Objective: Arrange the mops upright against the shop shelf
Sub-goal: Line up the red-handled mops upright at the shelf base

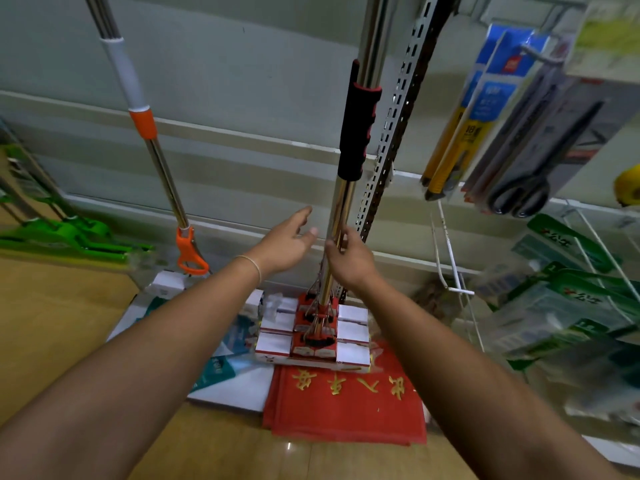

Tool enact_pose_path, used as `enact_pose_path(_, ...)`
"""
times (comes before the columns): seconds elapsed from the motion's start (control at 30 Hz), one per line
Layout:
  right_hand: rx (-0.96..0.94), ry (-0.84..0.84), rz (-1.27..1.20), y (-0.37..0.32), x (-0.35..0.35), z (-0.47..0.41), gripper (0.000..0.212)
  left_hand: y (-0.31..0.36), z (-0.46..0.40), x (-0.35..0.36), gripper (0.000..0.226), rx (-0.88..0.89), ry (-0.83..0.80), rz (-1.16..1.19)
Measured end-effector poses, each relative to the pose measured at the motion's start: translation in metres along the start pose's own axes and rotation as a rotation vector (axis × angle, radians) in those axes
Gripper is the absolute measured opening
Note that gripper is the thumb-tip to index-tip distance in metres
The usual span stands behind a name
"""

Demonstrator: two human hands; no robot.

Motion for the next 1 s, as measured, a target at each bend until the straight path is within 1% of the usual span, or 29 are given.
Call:
enact_pose_path(0.07, -0.01, 0.03, 0.014, -0.01, -0.005, 0.004, 0.05, 0.001, 0.009, -0.012, 0.058, 0.006, 0.028, -0.004)
enact_pose_path(0.17, -0.014, 0.068, 0.017, -0.027, -0.013, 0.013, 0.055, 0.005, 0.021, -0.032, 0.058, 0.01, 0.05, -0.03)
enact_pose_path(0.33, -0.044, 0.138, 0.056, -0.056, -0.024, 0.03, 0.057, 0.014, 0.035, -0.065, 0.056, 0.063, 0.088, -0.108)
enact_pose_path(0.53, -0.062, 0.217, 0.11, -0.084, -0.024, 0.053, 0.056, 0.03, 0.049, -0.095, 0.059, 0.182, 0.103, -0.161)
enact_pose_path(0.7, -0.084, 0.309, 0.166, -0.109, -0.028, 0.071, 0.06, 0.049, 0.057, -0.117, 0.059, 0.267, 0.144, -0.233)
enact_pose_path(0.87, -0.092, 0.365, 0.156, -0.136, -0.045, 0.086, 0.056, 0.073, 0.066, -0.135, 0.058, 0.327, 0.192, -0.199)
enact_pose_path(1.0, -0.134, 0.406, 0.109, -0.16, -0.063, 0.097, 0.057, 0.101, 0.079, -0.152, 0.057, 0.344, 0.268, -0.198)
Point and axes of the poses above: each hand's wrist, its own z-axis away from the middle knuckle, its own x-axis out of the palm, y = z × x, the point moved 1 cm from there along -z, towards the middle knuckle, and after that the axes turned 4 degrees about -z, right-handed, at the moved point
